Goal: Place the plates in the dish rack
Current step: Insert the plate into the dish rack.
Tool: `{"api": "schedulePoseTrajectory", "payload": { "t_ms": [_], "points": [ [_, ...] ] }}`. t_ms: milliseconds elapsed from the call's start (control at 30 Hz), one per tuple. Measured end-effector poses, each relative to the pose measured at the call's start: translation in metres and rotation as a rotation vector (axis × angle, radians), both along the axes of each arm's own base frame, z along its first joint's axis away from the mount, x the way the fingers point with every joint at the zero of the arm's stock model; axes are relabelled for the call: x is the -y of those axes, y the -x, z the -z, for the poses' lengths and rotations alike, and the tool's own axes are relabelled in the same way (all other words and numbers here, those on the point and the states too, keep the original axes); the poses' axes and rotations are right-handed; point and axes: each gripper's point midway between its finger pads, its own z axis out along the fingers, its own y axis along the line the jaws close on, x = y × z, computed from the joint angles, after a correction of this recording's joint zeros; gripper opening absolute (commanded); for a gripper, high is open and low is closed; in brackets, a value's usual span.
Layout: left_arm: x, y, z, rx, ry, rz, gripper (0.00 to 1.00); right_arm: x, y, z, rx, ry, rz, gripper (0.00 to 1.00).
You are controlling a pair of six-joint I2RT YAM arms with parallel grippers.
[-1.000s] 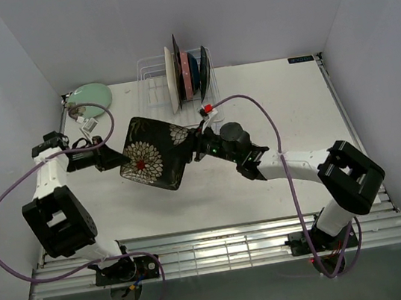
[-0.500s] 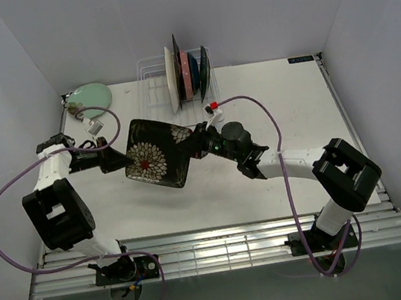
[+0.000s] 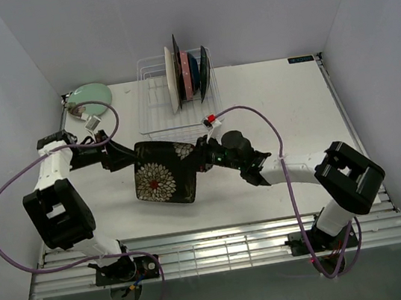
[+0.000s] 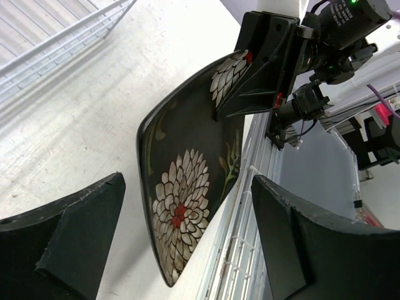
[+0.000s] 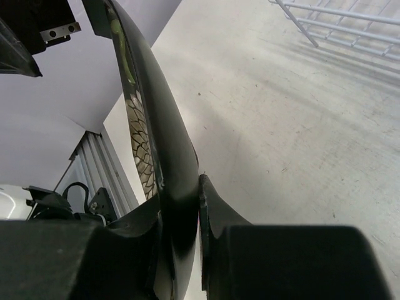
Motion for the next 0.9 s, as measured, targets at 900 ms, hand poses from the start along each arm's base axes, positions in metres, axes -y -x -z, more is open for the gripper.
{"api": "schedulePoseTrajectory", "payload": {
  "t_ms": [900],
  "points": [
    [-0.038,-0.027,-0.164,1.007,-0.495,-0.303,0.98,0.024,-0.063,-0.126,-0.147,0.071,0.325,0.08]
  ]
}}
